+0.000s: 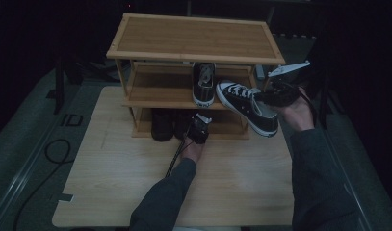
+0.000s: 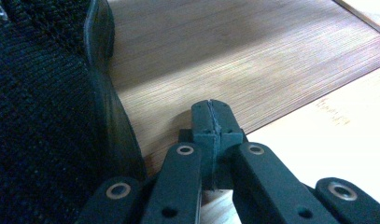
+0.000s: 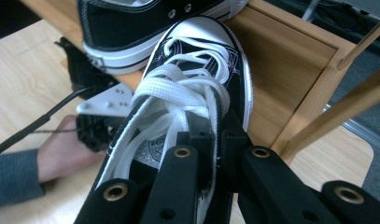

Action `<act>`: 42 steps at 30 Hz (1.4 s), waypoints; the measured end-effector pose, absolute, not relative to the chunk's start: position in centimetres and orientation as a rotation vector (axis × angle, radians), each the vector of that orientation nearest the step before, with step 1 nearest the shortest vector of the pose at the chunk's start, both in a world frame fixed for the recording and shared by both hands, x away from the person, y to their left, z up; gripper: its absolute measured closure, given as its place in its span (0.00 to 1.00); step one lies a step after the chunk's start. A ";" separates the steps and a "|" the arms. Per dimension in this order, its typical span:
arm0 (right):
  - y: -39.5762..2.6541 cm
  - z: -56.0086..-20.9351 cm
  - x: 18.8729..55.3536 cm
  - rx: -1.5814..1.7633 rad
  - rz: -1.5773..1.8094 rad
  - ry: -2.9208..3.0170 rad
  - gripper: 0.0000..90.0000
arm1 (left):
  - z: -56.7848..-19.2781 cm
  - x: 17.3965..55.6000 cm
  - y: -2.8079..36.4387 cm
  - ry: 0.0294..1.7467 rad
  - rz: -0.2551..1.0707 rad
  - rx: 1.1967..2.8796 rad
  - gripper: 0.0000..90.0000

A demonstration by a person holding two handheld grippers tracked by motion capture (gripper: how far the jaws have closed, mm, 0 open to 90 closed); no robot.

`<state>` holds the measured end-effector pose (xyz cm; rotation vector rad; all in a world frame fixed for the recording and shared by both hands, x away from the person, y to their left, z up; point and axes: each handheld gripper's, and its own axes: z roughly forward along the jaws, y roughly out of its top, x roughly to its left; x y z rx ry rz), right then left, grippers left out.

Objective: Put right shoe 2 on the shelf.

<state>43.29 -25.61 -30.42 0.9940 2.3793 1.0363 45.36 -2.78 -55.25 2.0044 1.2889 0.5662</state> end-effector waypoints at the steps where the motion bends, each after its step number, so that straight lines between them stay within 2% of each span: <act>1: -25.4 -30.5 43.5 1.007 1.033 2.372 0.97 | -55.3 45.4 -2.8 1.289 0.566 2.004 1.00; 14: -23.9 -31.5 44.5 1.087 1.024 2.284 0.97 | -55.3 45.3 -2.8 1.290 0.567 2.002 1.00; 24: -24.4 -32.0 44.5 1.139 1.050 2.278 0.97 | -55.3 45.3 -2.8 1.293 0.571 2.001 1.00; 35: -24.7 -32.0 44.5 1.141 1.026 2.284 0.82 | -55.3 45.3 -2.8 1.290 0.571 2.002 1.00; 42: -24.8 -31.8 44.2 1.127 1.009 2.281 0.76 | -55.3 45.3 -2.7 1.289 0.570 2.005 1.00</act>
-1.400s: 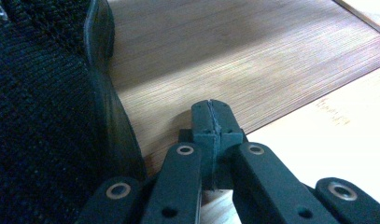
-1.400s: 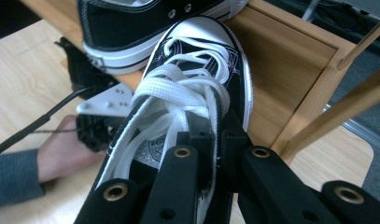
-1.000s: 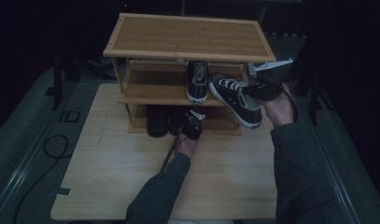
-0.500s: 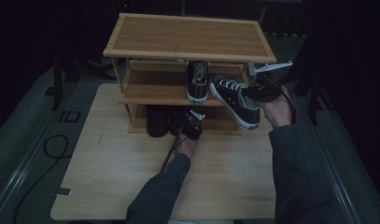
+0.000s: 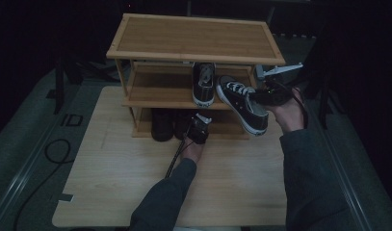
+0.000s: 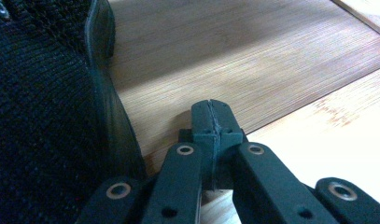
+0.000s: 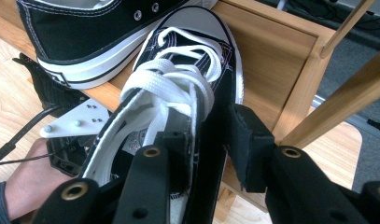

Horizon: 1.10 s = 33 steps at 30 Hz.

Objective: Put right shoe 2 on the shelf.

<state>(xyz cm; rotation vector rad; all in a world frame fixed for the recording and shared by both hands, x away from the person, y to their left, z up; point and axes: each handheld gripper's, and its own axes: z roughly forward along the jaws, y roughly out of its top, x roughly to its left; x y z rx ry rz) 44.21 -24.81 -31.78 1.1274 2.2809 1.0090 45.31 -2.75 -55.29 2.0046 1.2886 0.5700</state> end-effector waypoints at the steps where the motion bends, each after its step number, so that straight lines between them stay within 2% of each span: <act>1: -24.8 -31.7 44.2 1.127 1.009 2.280 0.76 | -55.3 45.3 -2.7 1.288 0.570 2.005 1.00; 12: -25.3 -30.4 43.0 1.081 1.045 2.283 0.70 | -55.3 45.3 -2.8 1.290 0.571 2.005 1.00; 23: -25.3 -30.0 42.4 1.053 1.053 2.290 0.69 | -55.3 45.3 -2.7 1.289 0.568 2.006 1.00; 27: -25.7 -29.5 41.8 1.050 1.087 2.290 0.70 | -55.3 45.3 -2.7 1.289 0.568 2.006 1.00; 33: -26.6 -28.8 41.1 1.027 1.094 2.284 0.79 | -55.3 45.3 -2.7 1.289 0.567 2.006 1.00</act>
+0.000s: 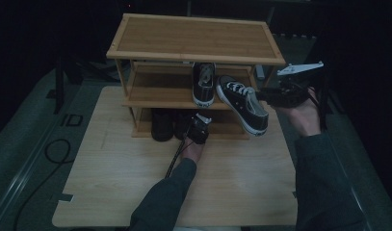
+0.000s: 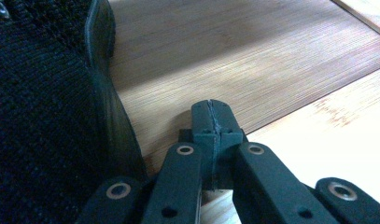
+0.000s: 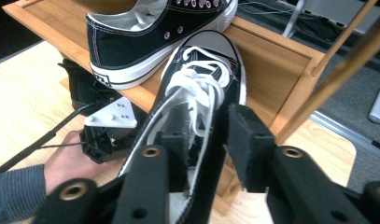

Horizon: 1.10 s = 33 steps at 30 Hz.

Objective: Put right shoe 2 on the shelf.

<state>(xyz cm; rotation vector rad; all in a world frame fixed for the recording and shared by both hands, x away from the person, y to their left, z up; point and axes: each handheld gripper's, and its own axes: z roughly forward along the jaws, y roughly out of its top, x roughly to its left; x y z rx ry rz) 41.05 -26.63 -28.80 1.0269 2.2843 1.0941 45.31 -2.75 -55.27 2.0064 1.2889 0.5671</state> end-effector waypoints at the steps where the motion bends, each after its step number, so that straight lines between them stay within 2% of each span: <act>1: -27.0 -28.6 40.9 1.015 1.093 2.289 0.87 | -55.3 45.3 -2.7 1.289 0.568 2.006 1.00; 2: -27.0 -28.6 40.9 1.015 1.093 2.289 0.87 | -55.3 45.3 -2.7 1.289 0.568 2.006 1.00; 3: -27.3 -28.5 40.7 1.012 1.084 2.283 0.96 | -55.3 45.3 -2.7 1.289 0.569 2.005 1.00; 5: -27.6 -28.3 40.6 1.020 1.067 2.275 1.00 | -55.3 45.3 -2.7 1.289 0.569 2.005 1.00; 20: -29.1 -30.3 39.9 1.027 0.922 2.318 1.00 | -55.3 45.3 -2.7 1.289 0.569 2.004 1.00; 33: -30.0 -32.5 37.4 1.010 0.886 2.384 1.00 | -55.3 45.3 -2.8 1.291 0.571 2.005 1.00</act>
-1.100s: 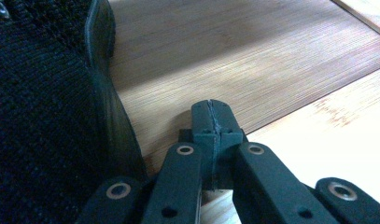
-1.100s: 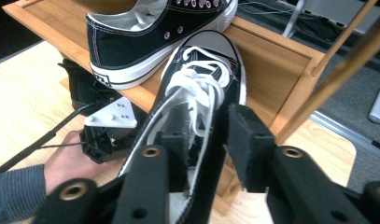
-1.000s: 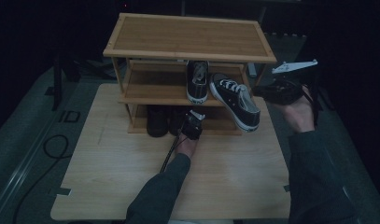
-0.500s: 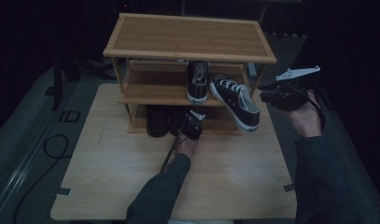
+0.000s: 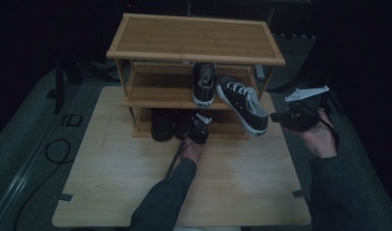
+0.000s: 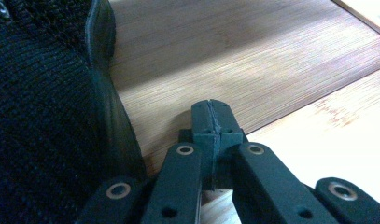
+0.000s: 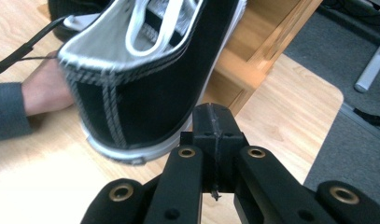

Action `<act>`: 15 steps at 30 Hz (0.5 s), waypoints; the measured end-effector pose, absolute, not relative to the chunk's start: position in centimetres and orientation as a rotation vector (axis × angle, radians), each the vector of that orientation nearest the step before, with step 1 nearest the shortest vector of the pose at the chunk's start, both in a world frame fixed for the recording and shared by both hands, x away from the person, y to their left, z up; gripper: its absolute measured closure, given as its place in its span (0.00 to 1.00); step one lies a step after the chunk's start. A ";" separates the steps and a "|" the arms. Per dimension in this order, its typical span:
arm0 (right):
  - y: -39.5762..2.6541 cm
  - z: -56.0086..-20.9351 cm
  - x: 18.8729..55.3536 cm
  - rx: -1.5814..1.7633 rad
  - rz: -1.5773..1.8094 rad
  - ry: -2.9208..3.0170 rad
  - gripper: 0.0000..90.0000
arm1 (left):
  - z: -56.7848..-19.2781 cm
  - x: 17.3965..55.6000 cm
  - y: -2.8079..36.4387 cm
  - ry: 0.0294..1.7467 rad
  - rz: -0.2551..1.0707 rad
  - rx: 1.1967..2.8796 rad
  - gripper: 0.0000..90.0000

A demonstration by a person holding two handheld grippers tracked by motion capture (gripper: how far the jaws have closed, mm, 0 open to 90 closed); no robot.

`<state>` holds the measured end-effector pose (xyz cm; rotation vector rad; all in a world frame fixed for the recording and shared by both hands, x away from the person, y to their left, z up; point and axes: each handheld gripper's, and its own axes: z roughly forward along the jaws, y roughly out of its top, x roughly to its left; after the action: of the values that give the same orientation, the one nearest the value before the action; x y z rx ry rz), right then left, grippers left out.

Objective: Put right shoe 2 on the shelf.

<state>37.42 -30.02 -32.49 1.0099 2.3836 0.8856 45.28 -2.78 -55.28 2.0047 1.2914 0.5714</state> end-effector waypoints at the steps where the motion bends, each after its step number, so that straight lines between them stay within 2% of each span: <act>1: -30.1 -32.6 37.2 1.005 0.889 2.388 1.00 | -55.3 45.3 -2.8 1.291 0.571 2.005 1.00; 15: -29.8 -33.8 34.6 0.940 0.884 2.444 1.00 | -55.3 45.3 -2.8 1.292 0.571 2.004 1.00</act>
<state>34.61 -29.83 -33.78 0.9402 2.4445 0.8840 45.28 -2.78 -55.28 2.0042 1.2916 0.5714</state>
